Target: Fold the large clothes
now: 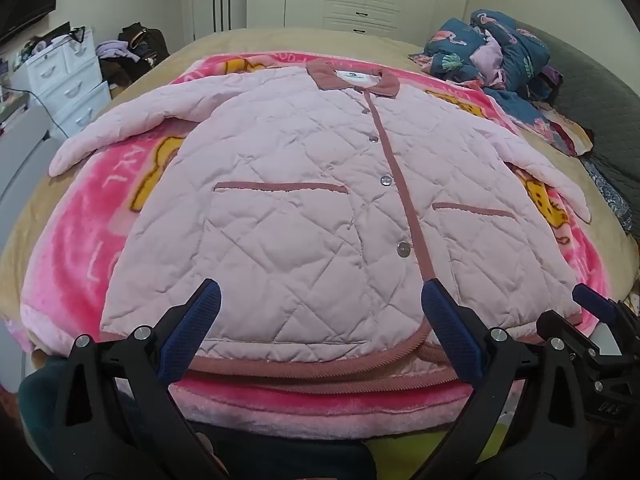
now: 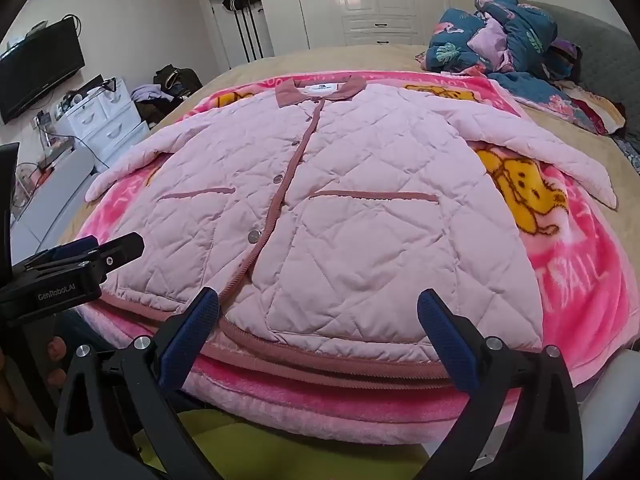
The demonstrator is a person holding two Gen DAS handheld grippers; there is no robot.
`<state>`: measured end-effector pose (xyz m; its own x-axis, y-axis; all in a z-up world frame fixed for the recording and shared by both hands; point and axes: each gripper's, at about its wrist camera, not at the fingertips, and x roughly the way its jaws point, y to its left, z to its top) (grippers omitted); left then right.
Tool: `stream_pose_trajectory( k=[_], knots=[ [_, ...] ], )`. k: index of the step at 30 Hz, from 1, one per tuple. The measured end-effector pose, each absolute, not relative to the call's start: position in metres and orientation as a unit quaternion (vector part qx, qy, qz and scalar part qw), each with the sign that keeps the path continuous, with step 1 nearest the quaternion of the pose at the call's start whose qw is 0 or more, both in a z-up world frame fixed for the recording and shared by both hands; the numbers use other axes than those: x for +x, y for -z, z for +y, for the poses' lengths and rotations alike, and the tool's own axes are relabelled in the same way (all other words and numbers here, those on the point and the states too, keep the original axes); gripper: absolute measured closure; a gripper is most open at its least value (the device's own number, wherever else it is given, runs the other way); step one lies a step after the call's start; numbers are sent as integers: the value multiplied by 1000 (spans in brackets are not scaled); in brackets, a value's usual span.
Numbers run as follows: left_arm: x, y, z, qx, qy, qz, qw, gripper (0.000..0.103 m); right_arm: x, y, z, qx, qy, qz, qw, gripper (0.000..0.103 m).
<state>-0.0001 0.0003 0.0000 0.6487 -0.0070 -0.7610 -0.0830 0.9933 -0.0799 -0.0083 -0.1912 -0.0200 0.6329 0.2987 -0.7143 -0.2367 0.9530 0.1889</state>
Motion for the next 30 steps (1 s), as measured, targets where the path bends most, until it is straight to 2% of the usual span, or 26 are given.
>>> stream_pose_trajectory(
  k=[30],
  knots=[
    [0, 0, 0, -54, -21, 416, 907, 9, -11, 13, -189, 29, -147, 392, 908, 4]
  ],
)
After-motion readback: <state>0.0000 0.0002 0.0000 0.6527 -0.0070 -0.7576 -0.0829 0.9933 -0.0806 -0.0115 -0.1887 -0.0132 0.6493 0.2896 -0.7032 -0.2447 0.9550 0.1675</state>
